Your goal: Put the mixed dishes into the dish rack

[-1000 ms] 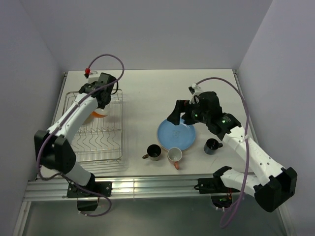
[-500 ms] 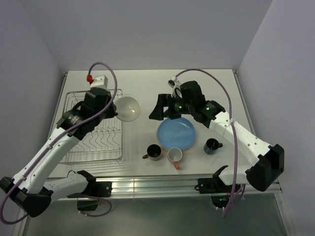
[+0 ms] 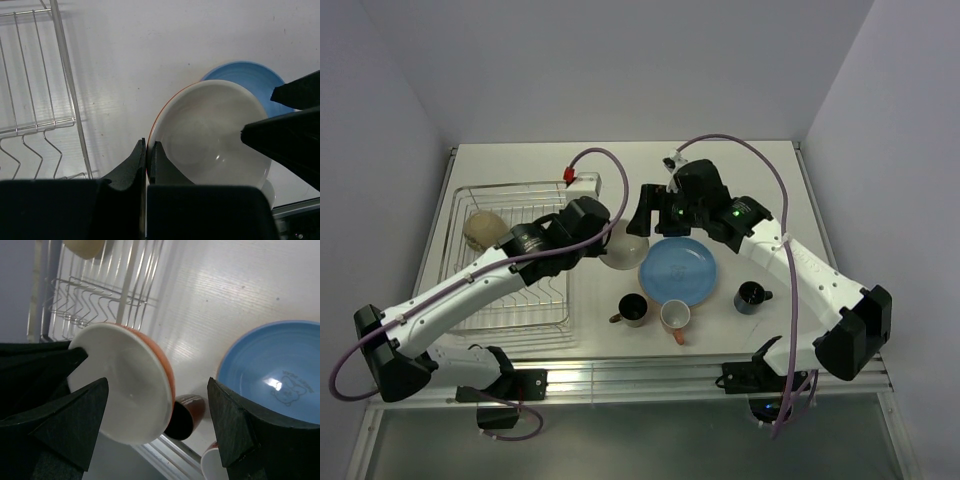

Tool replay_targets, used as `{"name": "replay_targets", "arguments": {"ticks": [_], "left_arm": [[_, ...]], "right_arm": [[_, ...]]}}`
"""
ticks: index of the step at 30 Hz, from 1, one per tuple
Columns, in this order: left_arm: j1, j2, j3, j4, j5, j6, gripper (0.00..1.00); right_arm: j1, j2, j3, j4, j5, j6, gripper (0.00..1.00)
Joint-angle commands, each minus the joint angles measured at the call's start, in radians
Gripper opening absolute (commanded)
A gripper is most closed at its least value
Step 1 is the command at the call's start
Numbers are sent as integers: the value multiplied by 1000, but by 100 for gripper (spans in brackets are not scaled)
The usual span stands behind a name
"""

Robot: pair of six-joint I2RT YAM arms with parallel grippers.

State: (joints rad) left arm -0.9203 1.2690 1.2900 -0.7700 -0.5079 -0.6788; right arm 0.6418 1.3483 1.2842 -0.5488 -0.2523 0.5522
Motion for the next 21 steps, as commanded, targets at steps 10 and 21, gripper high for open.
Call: {"name": "replay_targets", "arguments": {"ticks": [10,21], "left_arm": [[-94,20,130,9,-109,-54,0],[-98,73,226,-12,-103,-47,54]], "right_arm": [[16,3,-39,0,113,-43,71],[24,-37,-54,30,146,-38,0]]}}
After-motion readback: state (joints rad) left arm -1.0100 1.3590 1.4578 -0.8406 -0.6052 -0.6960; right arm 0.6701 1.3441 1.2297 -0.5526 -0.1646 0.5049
